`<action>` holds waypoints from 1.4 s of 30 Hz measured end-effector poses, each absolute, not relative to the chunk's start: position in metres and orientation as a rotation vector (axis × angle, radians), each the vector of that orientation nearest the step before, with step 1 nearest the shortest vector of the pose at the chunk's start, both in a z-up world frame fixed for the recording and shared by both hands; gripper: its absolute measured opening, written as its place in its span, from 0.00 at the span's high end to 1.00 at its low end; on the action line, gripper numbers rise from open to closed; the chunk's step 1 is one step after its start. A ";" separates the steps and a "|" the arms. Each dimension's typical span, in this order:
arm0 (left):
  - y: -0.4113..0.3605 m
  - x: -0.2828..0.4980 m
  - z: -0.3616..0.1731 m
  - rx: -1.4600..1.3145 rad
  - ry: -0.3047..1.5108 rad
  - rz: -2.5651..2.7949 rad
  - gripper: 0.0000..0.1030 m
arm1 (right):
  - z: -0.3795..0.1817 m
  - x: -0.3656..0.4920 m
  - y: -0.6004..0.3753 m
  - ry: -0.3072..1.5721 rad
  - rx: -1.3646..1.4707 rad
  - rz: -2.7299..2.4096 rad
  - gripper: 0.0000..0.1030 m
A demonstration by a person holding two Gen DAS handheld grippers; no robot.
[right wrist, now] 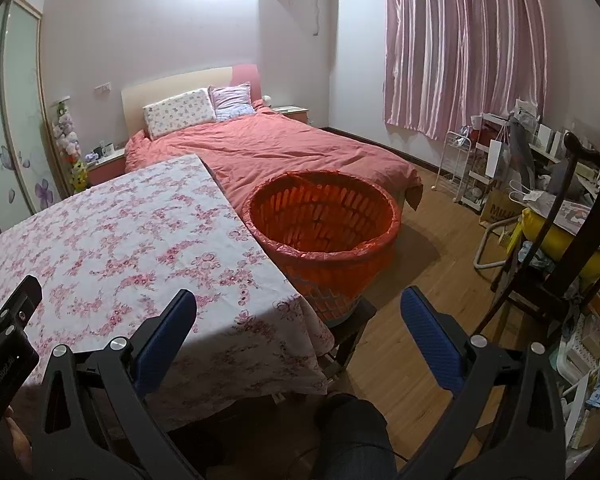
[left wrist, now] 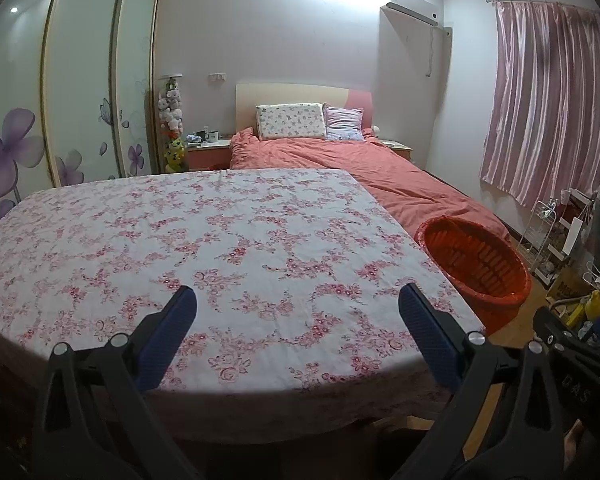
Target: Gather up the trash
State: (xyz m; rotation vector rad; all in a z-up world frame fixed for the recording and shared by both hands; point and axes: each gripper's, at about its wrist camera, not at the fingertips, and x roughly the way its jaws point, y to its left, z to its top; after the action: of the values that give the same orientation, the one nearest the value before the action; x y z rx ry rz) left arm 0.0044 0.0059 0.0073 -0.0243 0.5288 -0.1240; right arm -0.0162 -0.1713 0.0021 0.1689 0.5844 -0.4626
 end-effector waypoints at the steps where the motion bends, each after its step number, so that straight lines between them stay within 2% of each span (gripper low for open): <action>1: 0.006 0.004 0.007 -0.026 0.530 -0.125 0.04 | 0.002 -0.016 -0.171 0.585 0.169 -0.463 0.02; 42: -0.001 0.002 0.006 -0.005 0.545 -0.095 0.04 | 0.001 -0.015 -0.173 0.587 0.179 -0.452 0.02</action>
State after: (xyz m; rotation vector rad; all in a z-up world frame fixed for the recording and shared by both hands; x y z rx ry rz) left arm 0.0024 -0.0011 0.0059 -0.0049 0.5448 -0.0946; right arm -0.0154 -0.1735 0.0011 0.1793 0.5875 -0.4522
